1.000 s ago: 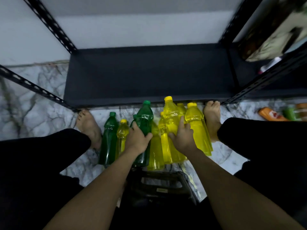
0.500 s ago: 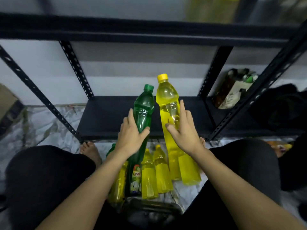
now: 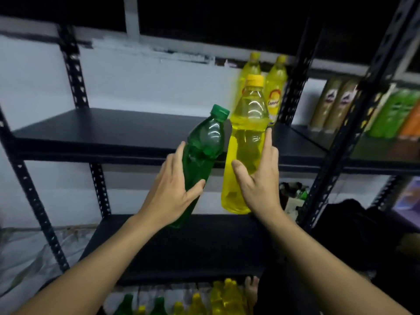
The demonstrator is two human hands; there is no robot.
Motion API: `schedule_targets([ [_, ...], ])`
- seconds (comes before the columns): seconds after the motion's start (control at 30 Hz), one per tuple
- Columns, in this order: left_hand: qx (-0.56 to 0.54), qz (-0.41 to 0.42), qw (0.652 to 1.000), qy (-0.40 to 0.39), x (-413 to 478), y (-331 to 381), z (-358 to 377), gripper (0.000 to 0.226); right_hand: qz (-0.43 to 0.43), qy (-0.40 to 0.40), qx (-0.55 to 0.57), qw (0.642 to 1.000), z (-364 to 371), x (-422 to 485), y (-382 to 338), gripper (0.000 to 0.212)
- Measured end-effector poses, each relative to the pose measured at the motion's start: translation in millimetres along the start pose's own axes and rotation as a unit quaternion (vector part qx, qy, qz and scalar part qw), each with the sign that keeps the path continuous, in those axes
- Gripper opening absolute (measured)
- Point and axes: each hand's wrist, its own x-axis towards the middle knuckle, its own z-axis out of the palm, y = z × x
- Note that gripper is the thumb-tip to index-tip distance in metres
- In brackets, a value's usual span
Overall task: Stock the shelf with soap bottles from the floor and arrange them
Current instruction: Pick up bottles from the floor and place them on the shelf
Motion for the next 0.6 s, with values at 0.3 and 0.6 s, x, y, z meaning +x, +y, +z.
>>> schedule_targets([
  [0.3,-0.039,0.06,0.994,0.081,103,15,-4,0.092,-0.033,0.055,-0.029,0.998,12,99,6,0.096],
  [0.6,-0.107,-0.011,0.988,0.109,173,-13,23,0.09,0.032,0.102,-0.061,0.992,61,139,49,0.099],
])
